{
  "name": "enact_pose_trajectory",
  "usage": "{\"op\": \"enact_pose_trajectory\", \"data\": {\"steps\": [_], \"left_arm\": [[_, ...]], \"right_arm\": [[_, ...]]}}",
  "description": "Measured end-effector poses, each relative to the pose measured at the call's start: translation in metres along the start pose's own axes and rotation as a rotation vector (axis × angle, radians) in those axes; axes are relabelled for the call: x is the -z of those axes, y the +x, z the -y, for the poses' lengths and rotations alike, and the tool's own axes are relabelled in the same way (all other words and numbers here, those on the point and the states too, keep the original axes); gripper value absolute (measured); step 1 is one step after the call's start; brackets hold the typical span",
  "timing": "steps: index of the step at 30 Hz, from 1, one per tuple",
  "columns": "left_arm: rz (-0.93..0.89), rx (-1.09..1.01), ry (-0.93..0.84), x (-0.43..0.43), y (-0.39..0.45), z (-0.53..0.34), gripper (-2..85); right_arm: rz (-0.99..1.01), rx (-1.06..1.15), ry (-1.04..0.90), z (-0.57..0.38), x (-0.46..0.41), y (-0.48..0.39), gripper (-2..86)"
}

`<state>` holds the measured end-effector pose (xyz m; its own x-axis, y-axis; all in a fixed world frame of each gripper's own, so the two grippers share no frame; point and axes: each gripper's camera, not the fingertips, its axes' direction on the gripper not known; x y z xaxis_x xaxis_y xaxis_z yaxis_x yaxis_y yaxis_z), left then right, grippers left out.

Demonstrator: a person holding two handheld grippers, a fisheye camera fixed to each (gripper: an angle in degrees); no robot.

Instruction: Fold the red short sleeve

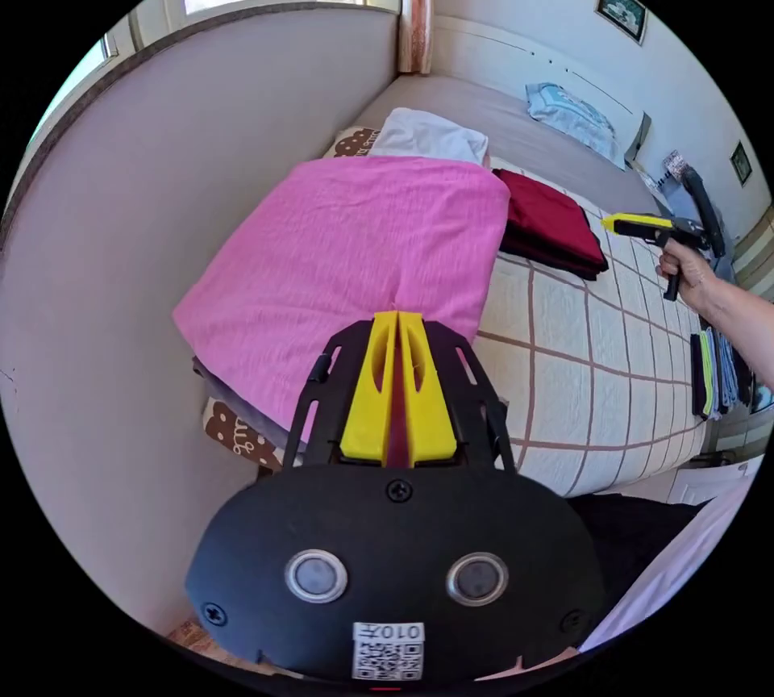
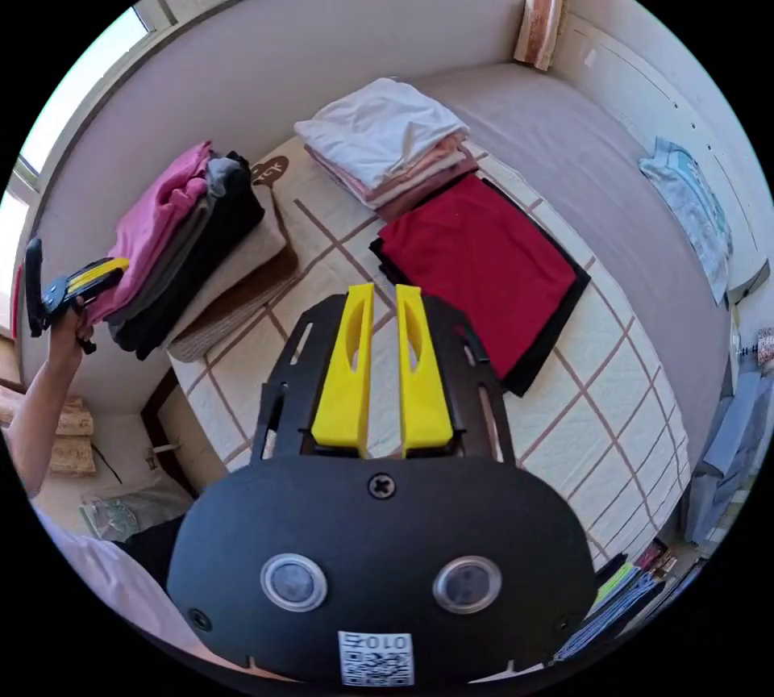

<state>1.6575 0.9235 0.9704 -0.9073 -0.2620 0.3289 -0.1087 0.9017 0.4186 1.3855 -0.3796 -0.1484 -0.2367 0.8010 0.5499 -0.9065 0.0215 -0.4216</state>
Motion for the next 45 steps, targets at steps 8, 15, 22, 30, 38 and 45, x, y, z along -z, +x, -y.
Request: {"op": "enact_pose_trajectory", "data": {"steps": [8,15,22,30,38,45], "left_arm": [[0.048,-0.062,0.100,0.005,0.052,-0.015,-0.2],[0.008,-0.004,0.155,0.005,0.079,-0.026,-0.2],[-0.135,0.122,0.297,0.048,0.091,-0.035,-0.2],[-0.183,-0.084,0.485,0.142,0.200,-0.050,0.0],[-0.128,-0.339,0.676,0.236,0.398,-0.049,4.1],[-0.282,-0.450,0.705,0.286,0.526,-0.038,9.3]], "right_arm": [[-0.076,0.084,-0.102,0.043,-0.049,-0.025,14.3],[-0.174,0.058,-0.205,0.042,-0.053,-0.047,7.4],[0.043,-0.228,-0.025,-0.028,0.065,-0.004,5.9],[0.489,-0.416,0.392,-0.234,0.262,0.005,5.9],[0.571,-0.041,0.639,-0.327,0.462,-0.031,5.8],[0.534,0.240,0.804,-0.448,0.600,-0.084,5.7]]}}
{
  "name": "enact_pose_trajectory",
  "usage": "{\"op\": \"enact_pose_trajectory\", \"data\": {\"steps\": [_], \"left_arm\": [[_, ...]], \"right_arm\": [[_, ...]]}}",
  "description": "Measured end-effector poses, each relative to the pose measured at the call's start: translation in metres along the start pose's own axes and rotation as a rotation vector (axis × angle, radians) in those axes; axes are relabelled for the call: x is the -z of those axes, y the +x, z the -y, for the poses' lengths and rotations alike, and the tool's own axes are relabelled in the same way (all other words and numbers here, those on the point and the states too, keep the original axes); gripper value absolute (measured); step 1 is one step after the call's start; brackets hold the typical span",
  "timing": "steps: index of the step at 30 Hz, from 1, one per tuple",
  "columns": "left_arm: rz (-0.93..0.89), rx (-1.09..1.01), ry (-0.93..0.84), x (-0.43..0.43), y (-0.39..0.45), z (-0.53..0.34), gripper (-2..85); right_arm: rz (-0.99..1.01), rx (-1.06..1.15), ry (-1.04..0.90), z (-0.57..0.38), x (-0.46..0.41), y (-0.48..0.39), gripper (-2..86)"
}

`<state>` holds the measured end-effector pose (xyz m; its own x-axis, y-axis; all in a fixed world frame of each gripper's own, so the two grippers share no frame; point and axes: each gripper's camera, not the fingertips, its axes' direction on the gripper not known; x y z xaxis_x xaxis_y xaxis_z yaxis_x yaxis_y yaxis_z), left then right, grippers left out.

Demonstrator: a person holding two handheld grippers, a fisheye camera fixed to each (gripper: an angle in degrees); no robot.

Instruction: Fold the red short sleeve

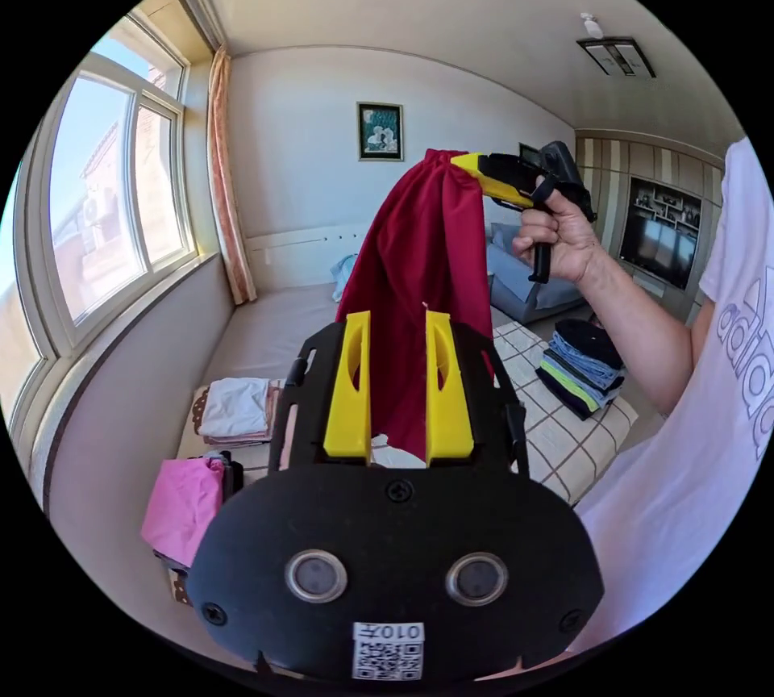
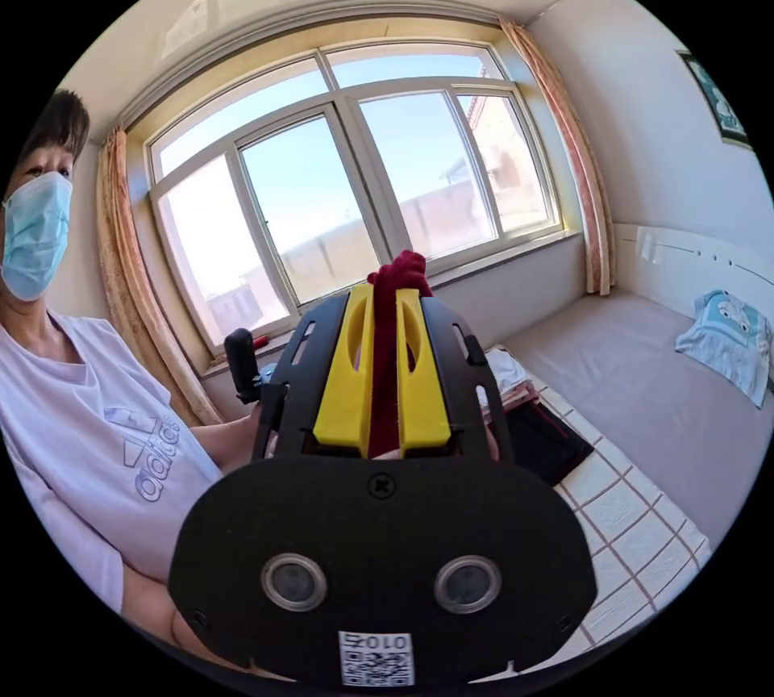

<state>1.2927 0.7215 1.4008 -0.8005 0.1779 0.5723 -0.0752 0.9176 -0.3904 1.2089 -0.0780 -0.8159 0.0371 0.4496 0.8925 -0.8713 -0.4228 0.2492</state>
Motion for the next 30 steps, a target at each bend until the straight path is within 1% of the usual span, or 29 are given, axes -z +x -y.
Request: {"op": "enact_pose_trajectory", "data": {"steps": [1,3,5,9,11,13,15,17,19,22,24,25,27,29,30], "left_arm": [[-0.042,0.017,0.002,-0.005,0.017,0.008,9.6],[-0.101,0.043,0.004,-0.015,0.041,0.017,10.0],[-0.141,0.059,0.013,-0.029,0.074,0.025,10.4],[-0.211,0.042,0.067,-0.042,0.110,0.039,10.7],[-0.366,0.013,0.136,-0.045,0.120,0.053,10.1],[-0.448,0.032,0.149,-0.052,0.122,0.061,8.7],[-0.539,0.037,0.190,-0.056,0.120,0.063,5.8],[-0.679,0.049,0.278,-0.060,0.114,0.062,2.1],[-0.740,0.039,0.305,-0.063,0.110,0.064,0.9],[-0.766,-0.045,0.257,-0.064,0.103,0.081,0.1],[-0.790,-0.069,0.210,-0.064,0.093,0.096,0.0],[-0.839,-0.059,0.179,-0.065,0.083,0.107,-0.1],[-0.953,-0.029,0.141,-0.070,0.067,0.124,-0.1],[-1.163,0.076,0.195,-0.078,0.043,0.142,-0.1],[-1.207,0.101,0.200,-0.081,0.039,0.146,-0.1]], "right_arm": [[0.024,0.016,0.003,-0.001,0.010,-0.009,5.7],[0.149,0.078,0.002,-0.006,0.043,-0.041,5.7],[0.205,0.125,0.008,-0.011,0.065,-0.064,5.7],[0.283,0.175,-0.030,-0.021,0.100,-0.108,5.8],[0.283,0.189,-0.042,-0.025,0.110,-0.125,5.8],[0.281,0.216,-0.037,-0.029,0.120,-0.143,5.7],[0.253,0.229,-0.023,-0.031,0.132,-0.163,5.7],[0.226,0.241,-0.010,-0.032,0.142,-0.176,5.7],[0.198,0.260,0.001,-0.034,0.152,-0.188,5.8],[0.093,0.256,-0.008,-0.039,0.162,-0.201,5.8],[-0.001,0.180,-0.018,-0.045,0.163,-0.199,5.8],[-0.021,0.158,-0.020,-0.046,0.162,-0.197,5.8],[-0.086,0.044,-0.029,-0.055,0.152,-0.185,5.7],[-0.105,-0.041,-0.048,-0.061,0.138,-0.174,5.7],[-0.131,-0.101,-0.066,-0.064,0.127,-0.169,5.8]]}}
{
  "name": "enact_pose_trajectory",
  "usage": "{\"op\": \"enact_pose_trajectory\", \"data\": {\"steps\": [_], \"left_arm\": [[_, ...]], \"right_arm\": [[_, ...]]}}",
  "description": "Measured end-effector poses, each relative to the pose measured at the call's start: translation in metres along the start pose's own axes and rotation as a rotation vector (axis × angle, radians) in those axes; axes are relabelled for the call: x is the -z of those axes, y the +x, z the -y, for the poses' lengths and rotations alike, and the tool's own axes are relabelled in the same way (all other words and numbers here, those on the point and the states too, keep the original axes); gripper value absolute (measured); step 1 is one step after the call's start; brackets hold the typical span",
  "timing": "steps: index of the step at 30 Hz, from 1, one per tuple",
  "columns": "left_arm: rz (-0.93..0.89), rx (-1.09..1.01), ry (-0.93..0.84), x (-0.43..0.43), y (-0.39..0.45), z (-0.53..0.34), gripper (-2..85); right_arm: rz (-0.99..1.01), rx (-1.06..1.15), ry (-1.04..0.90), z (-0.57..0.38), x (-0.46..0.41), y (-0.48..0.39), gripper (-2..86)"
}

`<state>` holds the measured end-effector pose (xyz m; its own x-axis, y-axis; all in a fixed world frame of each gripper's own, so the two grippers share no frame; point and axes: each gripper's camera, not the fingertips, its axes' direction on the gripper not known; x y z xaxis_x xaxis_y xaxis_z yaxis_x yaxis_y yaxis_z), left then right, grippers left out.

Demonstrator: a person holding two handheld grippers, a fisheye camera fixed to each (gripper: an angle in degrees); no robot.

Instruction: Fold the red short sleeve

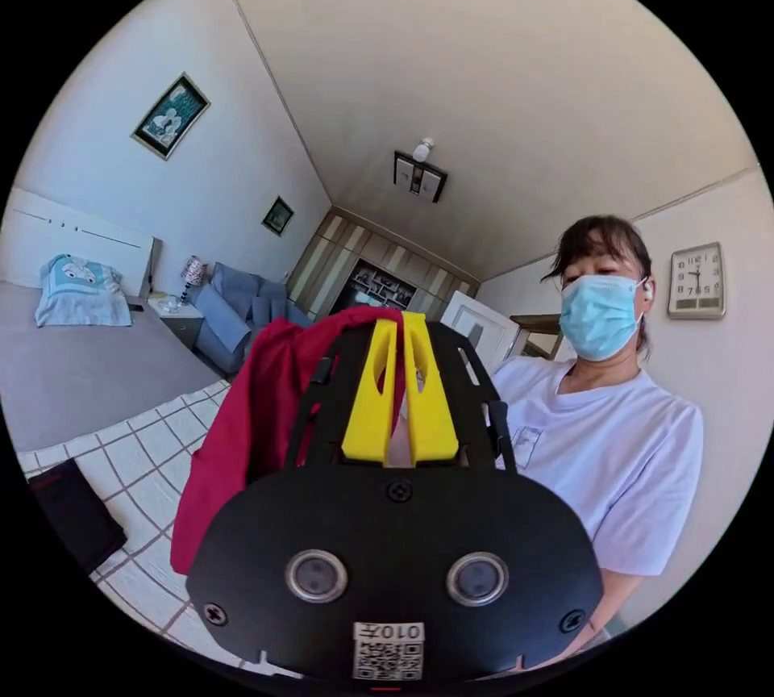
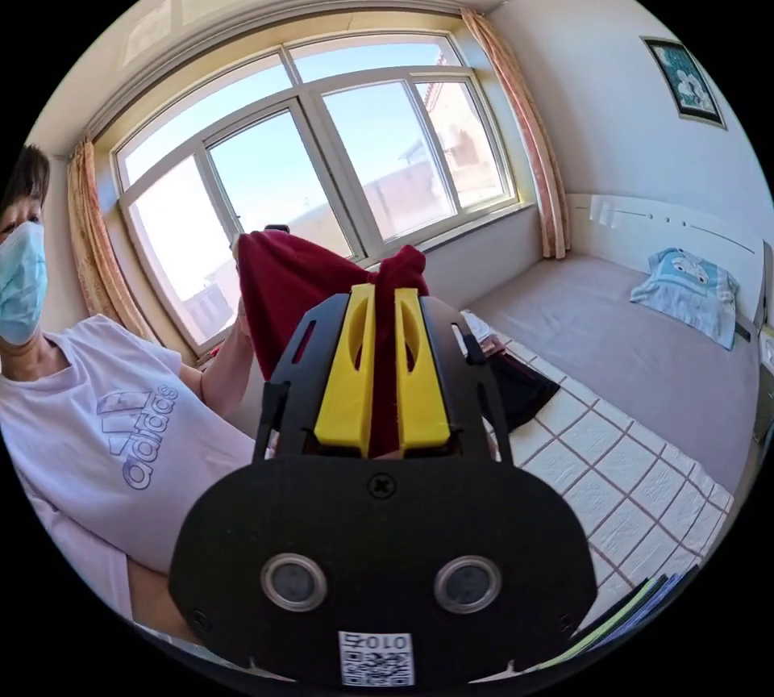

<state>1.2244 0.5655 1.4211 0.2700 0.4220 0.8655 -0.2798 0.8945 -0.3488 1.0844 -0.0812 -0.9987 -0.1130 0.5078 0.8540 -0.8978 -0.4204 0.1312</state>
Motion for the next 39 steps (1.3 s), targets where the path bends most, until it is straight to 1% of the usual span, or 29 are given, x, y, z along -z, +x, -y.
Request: {"op": "enact_pose_trajectory", "data": {"steps": [1,3,6,8,10,12,14,16,18,19,21,22,24,25,26,27,30,31,32,33,35,36,37,38,39], "left_arm": [[-0.044,0.042,0.019,0.001,-0.009,0.008,-0.1],[-0.039,0.088,0.056,0.001,-0.019,0.017,-0.1],[0.055,0.138,0.163,0.007,-0.027,0.022,-0.1],[0.113,0.111,0.283,0.018,-0.024,0.025,-0.1],[0.187,0.076,0.307,0.022,-0.019,0.031,-0.2],[0.284,0.059,0.297,0.020,-0.014,0.036,-0.2],[0.349,0.053,0.282,0.013,-0.011,0.039,-0.1],[0.346,0.038,0.273,0.004,-0.012,0.039,-0.1],[0.345,0.029,0.265,-0.006,-0.012,0.039,-0.1],[0.361,0.018,0.256,-0.011,-0.011,0.039,-0.1],[0.399,-0.015,0.231,-0.019,-0.008,0.040,0.0],[0.429,-0.026,0.210,-0.024,-0.006,0.041,0.1],[0.451,-0.034,0.167,-0.032,-0.004,0.043,0.3],[0.451,-0.051,0.130,-0.036,-0.003,0.044,0.4],[0.462,-0.061,0.097,-0.039,-0.002,0.045,0.7],[0.471,-0.064,0.082,-0.039,-0.003,0.045,0.9],[0.507,-0.054,0.010,-0.029,-0.019,0.043,2.2],[0.412,-0.018,-0.013,-0.021,-0.034,0.041,3.2],[0.276,0.034,-0.037,-0.017,-0.049,0.038,4.3],[0.207,0.047,-0.047,-0.016,-0.056,0.035,4.8],[-0.082,0.102,-0.055,-0.012,-0.079,0.020,6.1],[-0.136,0.118,-0.042,-0.008,-0.084,0.015,6.1],[-0.210,0.123,0.015,0.003,-0.089,0.002,6.3],[-0.221,0.127,0.087,0.020,-0.090,-0.013,6.7],[-0.204,0.132,0.120,0.028,-0.089,-0.020,6.9]], "right_arm": [[-0.008,-0.012,-0.008,-0.001,-0.005,0.000,5.9],[-0.046,-0.005,-0.026,-0.001,-0.021,-0.010,6.7],[-0.190,0.044,0.016,0.005,-0.016,-0.032,7.9],[-0.258,0.081,0.073,0.009,-0.005,-0.047,8.2],[-0.284,0.126,0.131,0.011,0.006,-0.066,8.2],[-0.231,0.241,0.184,0.011,0.012,-0.096,7.5],[-0.206,0.291,0.202,0.011,0.008,-0.114,7.7],[-0.211,0.298,0.171,0.012,-0.003,-0.123,8.7],[-0.202,0.258,0.105,0.015,-0.018,-0.122,10.0],[-0.173,0.246,0.096,0.016,-0.020,-0.120,9.9],[-0.038,0.204,0.098,0.018,-0.023,-0.117,7.7],[-0.034,0.194,0.102,0.019,-0.024,-0.117,6.8],[-0.150,0.179,0.035,0.023,-0.031,-0.116,3.7],[-0.173,0.179,0.015,0.024,-0.033,-0.115,3.4],[-0.136,0.194,-0.019,0.026,-0.033,-0.112,3.1],[-0.016,0.219,-0.036,0.029,-0.029,-0.109,2.9],[0.189,0.262,-0.002,0.030,-0.016,-0.098,2.9],[0.223,0.263,0.004,0.030,-0.015,-0.095,2.9],[0.314,0.274,0.018,0.030,-0.013,-0.089,2.9],[0.405,0.275,0.050,0.028,-0.011,-0.082,2.9],[0.524,0.265,0.108,0.027,-0.007,-0.071,2.8],[0.567,0.255,0.167,0.024,0.001,-0.062,2.8],[0.585,0.248,0.199,0.022,0.005,-0.057,2.8],[0.611,0.229,0.254,0.019,0.015,-0.046,2.8],[0.611,0.203,0.303,0.016,0.026,-0.036,2.8]]}}
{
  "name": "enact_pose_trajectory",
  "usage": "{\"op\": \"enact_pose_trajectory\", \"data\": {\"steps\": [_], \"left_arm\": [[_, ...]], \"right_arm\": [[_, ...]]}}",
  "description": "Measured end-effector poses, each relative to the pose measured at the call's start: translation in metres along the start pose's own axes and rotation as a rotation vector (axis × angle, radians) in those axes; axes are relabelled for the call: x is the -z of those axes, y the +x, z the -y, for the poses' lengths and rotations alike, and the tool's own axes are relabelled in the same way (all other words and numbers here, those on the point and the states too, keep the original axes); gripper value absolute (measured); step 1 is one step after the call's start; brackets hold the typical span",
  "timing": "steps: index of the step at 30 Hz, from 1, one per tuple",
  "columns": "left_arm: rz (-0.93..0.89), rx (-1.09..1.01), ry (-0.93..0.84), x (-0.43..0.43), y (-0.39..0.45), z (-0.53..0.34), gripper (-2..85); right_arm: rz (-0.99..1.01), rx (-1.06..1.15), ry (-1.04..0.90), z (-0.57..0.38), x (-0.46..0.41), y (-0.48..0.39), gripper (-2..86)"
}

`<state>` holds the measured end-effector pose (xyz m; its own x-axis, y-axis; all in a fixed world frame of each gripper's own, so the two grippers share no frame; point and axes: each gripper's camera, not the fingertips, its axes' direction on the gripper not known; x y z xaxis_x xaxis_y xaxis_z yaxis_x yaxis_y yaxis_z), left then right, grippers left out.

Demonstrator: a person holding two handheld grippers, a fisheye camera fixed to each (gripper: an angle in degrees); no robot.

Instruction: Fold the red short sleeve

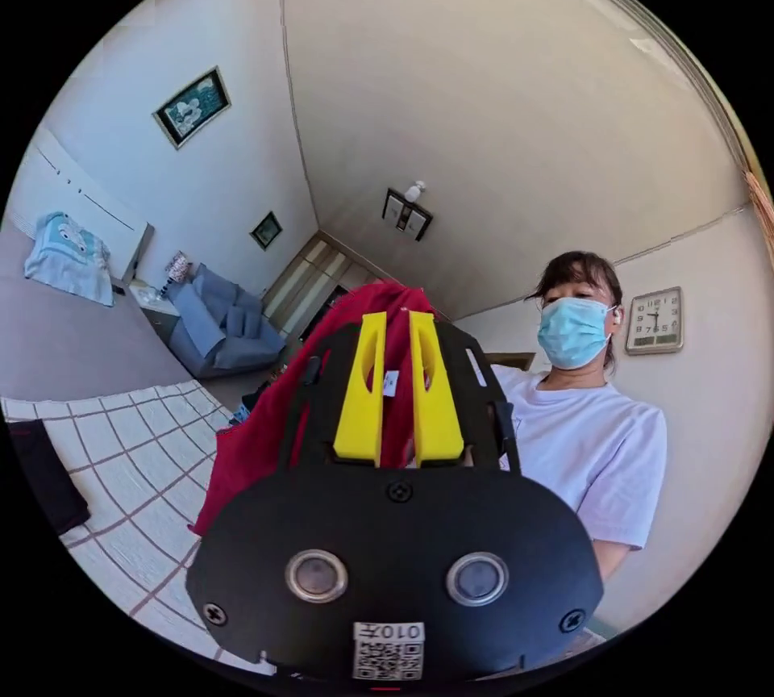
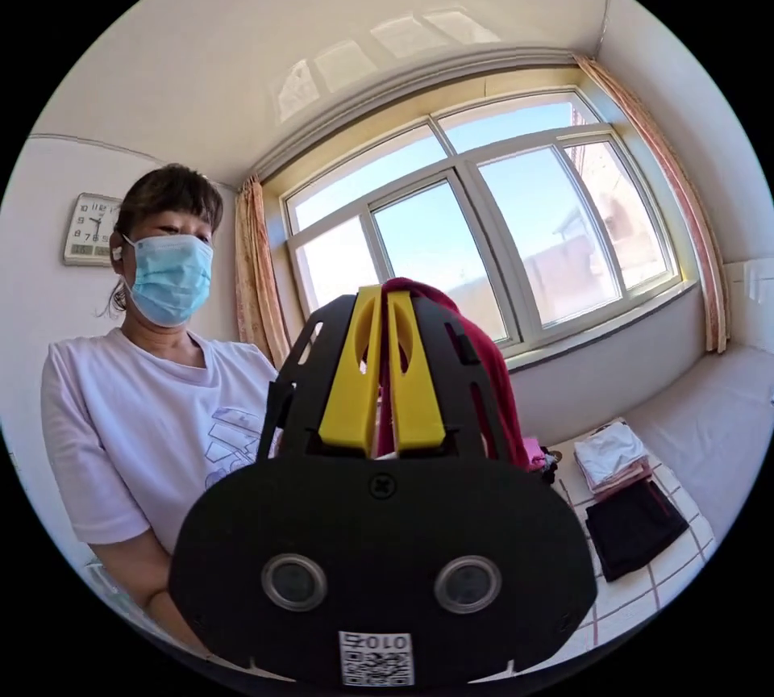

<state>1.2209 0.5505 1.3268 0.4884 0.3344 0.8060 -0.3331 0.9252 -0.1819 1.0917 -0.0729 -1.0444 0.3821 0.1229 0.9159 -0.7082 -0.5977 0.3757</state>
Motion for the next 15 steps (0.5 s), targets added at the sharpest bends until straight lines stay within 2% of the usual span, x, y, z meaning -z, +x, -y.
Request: {"op": "enact_pose_trajectory", "data": {"steps": [3,5,11,12,15], "left_arm": [[0.164,-0.029,0.045,0.033,0.024,-0.029,9.0],[0.385,-0.050,-0.027,0.036,0.054,-0.046,12.1],[0.788,-0.161,-0.190,-0.006,0.092,-0.076,15.8],[0.791,-0.161,-0.194,-0.009,0.090,-0.078,15.9],[0.651,-0.154,-0.174,-0.018,0.077,-0.083,16.3]], "right_arm": [[-0.054,-0.002,0.080,0.000,0.029,-0.001,2.9],[-0.084,0.007,0.096,0.002,0.038,-0.003,2.9],[-0.063,0.069,0.144,0.012,0.041,-0.006,3.1],[-0.048,0.083,0.144,0.015,0.039,-0.006,3.1],[-0.025,0.111,0.127,0.023,0.037,-0.006,3.1]]}}
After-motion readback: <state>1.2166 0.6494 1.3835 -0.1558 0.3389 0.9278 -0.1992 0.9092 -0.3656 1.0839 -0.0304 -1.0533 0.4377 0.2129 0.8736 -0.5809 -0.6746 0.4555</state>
